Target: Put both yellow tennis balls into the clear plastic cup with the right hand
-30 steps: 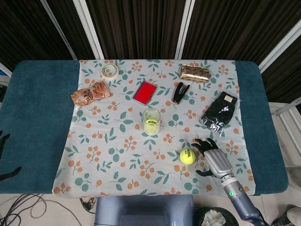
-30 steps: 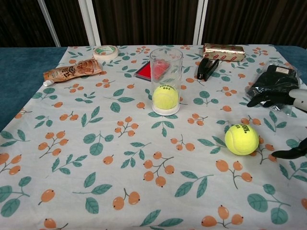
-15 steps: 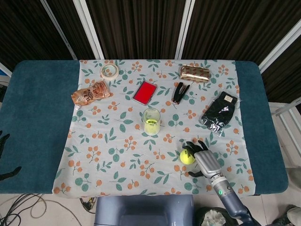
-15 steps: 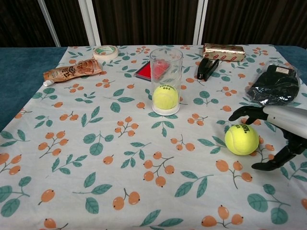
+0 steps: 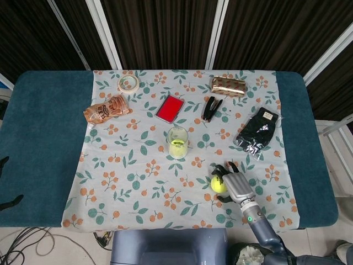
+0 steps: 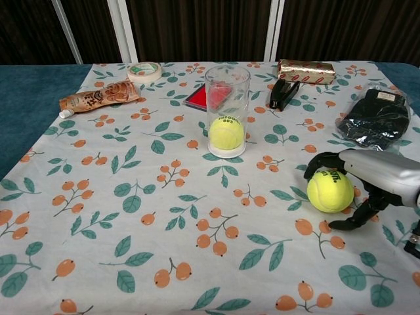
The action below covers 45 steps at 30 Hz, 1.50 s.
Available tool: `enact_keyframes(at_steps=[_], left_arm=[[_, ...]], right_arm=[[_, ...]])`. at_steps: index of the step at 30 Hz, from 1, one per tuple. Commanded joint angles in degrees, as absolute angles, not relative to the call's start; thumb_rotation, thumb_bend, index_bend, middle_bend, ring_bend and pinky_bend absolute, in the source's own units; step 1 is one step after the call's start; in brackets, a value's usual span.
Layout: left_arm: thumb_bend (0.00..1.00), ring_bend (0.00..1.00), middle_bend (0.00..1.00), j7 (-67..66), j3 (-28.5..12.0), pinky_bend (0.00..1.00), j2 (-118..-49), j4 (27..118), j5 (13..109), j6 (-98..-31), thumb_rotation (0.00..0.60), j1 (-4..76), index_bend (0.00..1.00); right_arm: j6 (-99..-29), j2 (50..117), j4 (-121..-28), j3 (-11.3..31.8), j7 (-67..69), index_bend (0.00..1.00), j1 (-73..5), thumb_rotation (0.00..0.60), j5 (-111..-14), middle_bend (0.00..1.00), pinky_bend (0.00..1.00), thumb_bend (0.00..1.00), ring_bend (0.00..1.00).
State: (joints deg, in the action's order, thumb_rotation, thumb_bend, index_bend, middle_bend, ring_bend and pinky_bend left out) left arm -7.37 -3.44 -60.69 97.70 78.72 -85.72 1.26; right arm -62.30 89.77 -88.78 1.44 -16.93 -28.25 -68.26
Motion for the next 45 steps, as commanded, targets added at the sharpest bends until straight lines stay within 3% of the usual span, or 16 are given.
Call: enact_keyframes(at_steps=[1,6,11,12,16,28,34,45], left_arm=[[0.04,0.00,0.00,-7.35,-3.44,0.01,-60.64,97.72,78.69,-85.68,0.600,1.26,0.12],[0.04,0.00,0.00,-7.50,-3.33,0.01,-60.55,97.86,78.64,-85.47,0.600,1.29,0.12],[0.04,0.00,0.00,-7.60,-3.34,0.01,-60.44,98.05,78.45,-85.44,0.600,1.27,0.12],[0.04,0.00,0.00,-7.69,-3.22,0.01,-60.43,98.16,78.57,-85.35,0.600,1.28,0.12],[0.04,0.00,0.00,-7.70,-3.16,0.01,-60.34,98.34,78.59,-85.38,0.600,1.24,0.12],[0.04,0.00,0.00,-7.43,-3.23,0.01,-60.11,98.42,78.22,-85.07,0.600,1.31,0.12],[0.04,0.00,0.00,-6.99,-3.30,0.01,-59.91,98.39,77.93,-84.83,0.600,1.35,0.12],[0.04,0.00,0.00,-6.26,-3.47,0.01,-59.48,98.40,77.48,-84.68,0.600,1.33,0.13]], right_arm=[[-62.38,90.22,-88.25,2.13,-17.37,0.41,-28.31,0.600,-67.79,0.31,0.00,0.42,0.52],[-63.12,90.54,-87.77,3.41,-17.69,0.50,-28.32,0.600,-67.67,0.41,0.00,0.50,0.58],[-62.86,88.62,-89.58,5.67,-17.90,0.51,-29.34,0.600,-67.50,0.42,0.00,0.51,0.60],[-61.69,86.78,-91.31,8.85,-18.15,0.51,-31.46,0.600,-66.93,0.42,0.00,0.51,0.60],[-57.75,83.85,-93.72,14.67,-20.76,0.51,-36.09,0.600,-61.87,0.42,0.00,0.51,0.60],[-52.30,83.60,-90.92,25.00,-28.52,0.51,-48.88,0.600,-49.16,0.42,0.00,0.51,0.60],[-49.86,85.50,-89.05,27.87,-32.41,0.51,-56.77,0.600,-37.93,0.42,0.00,0.51,0.59],[-52.81,85.57,-92.27,26.26,-35.37,0.47,-62.09,0.600,-28.97,0.39,0.00,0.51,0.53]])
